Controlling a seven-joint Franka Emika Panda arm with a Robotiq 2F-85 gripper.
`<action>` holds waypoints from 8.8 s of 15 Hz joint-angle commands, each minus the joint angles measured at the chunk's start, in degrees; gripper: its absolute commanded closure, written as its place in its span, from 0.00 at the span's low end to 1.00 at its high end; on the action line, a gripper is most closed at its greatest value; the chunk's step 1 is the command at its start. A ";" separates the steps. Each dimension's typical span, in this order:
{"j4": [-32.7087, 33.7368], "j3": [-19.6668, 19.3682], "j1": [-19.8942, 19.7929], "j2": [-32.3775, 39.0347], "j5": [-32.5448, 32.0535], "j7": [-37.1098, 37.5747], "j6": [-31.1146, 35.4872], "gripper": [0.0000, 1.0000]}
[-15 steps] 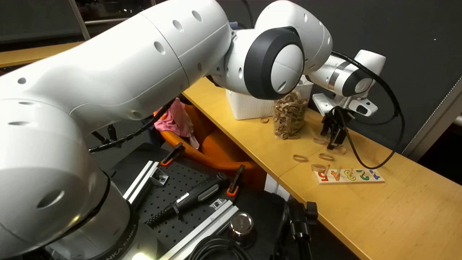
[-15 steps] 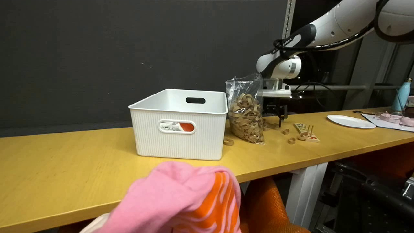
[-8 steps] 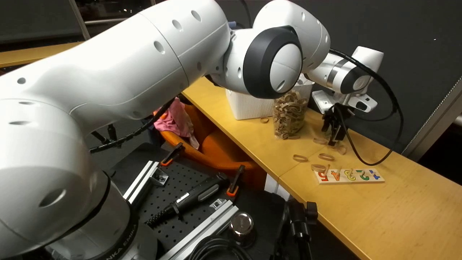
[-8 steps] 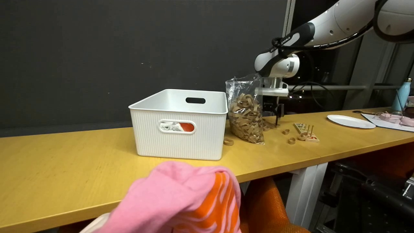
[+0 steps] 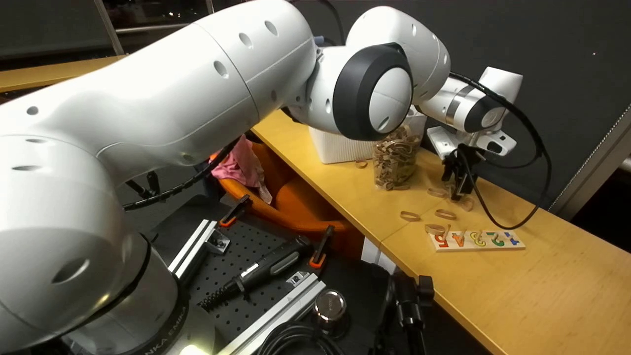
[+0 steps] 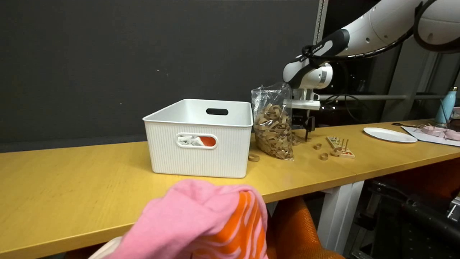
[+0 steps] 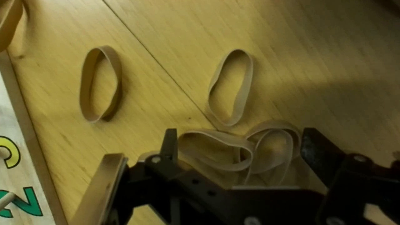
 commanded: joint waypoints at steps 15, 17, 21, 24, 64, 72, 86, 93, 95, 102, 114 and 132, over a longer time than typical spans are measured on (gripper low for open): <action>4.15 -0.65 0.03 2.65 -1.91 -0.43 3.20 0.99; 2.47 -0.75 0.39 1.22 -2.14 -0.46 4.28 1.00; -0.70 -1.12 1.03 -1.53 -2.57 -0.29 6.36 0.99; -5.06 -2.38 2.51 -5.44 -3.12 0.01 8.13 0.99; -74.09 -62.17 85.01 -70.77 -33.40 26.61 28.51 0.99; -73.20 -45.58 64.56 -64.93 -17.32 14.04 27.80 0.99; -54.38 -8.74 27.60 -48.55 -18.21 12.32 27.64 0.99; -54.02 -6.05 27.45 -48.50 -21.91 13.92 27.37 0.99; -54.33 -5.57 27.08 -48.82 -21.43 13.52 27.34 0.71; -56.15 -5.44 27.81 -50.15 -22.65 14.32 27.82 0.27; -76.51 -5.83 24.14 -68.66 -31.14 13.02 28.19 0.00; -76.37 -7.06 6.73 -52.43 -32.83 -35.89 32.32 0.00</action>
